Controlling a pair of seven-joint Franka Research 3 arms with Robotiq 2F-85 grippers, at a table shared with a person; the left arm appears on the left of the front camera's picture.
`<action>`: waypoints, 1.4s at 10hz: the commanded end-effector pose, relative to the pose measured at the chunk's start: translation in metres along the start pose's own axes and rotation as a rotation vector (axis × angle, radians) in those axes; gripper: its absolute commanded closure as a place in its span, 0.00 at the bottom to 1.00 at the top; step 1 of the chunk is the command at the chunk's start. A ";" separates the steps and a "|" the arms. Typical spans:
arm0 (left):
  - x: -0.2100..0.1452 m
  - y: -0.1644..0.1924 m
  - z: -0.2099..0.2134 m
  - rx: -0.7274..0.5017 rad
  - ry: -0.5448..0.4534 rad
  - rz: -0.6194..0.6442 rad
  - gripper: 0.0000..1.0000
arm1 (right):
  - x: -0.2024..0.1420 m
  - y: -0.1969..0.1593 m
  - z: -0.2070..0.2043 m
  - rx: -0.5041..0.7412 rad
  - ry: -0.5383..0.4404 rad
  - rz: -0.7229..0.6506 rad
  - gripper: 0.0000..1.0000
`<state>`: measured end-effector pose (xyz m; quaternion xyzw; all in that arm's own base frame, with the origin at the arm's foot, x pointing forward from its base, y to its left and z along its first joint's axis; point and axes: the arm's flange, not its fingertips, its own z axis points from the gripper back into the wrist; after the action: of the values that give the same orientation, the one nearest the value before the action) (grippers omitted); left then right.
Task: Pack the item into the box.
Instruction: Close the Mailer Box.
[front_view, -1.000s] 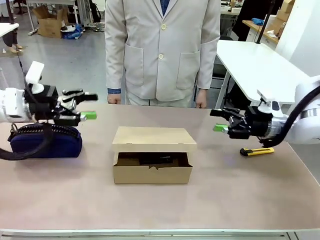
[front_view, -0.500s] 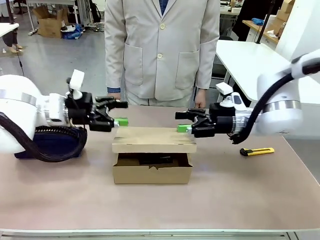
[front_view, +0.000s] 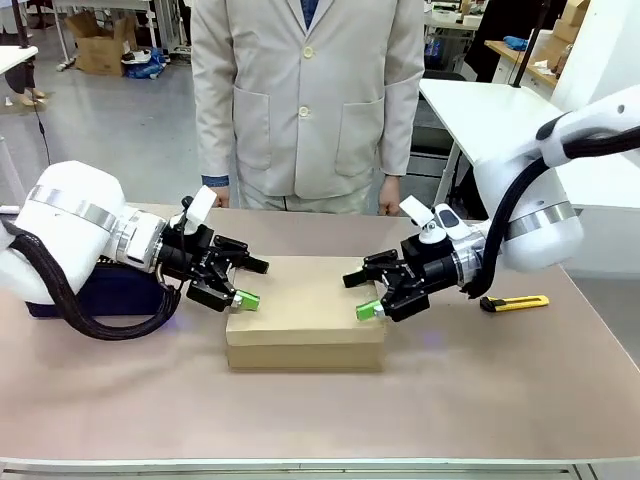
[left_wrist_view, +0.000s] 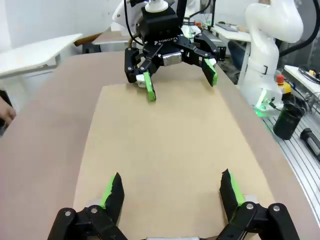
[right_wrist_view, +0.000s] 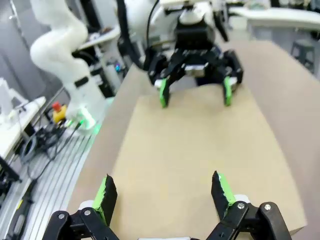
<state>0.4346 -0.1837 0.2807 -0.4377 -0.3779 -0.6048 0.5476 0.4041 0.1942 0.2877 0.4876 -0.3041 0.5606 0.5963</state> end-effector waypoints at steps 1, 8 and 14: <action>0.004 0.001 0.003 -0.014 0.036 0.005 0.00 | 0.003 -0.007 -0.002 0.017 0.107 -0.036 0.00; 0.072 -0.055 0.051 0.062 -0.221 -0.200 0.00 | 0.051 0.038 0.074 -0.077 -0.168 -0.046 0.00; 0.060 -0.039 0.062 0.004 -0.111 0.004 0.00 | 0.053 0.038 0.100 -0.112 -0.143 -0.121 0.00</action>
<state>0.4199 -0.1641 0.3301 -0.4468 -0.4238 -0.5913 0.5206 0.4007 0.1414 0.3548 0.5114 -0.3416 0.5076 0.6034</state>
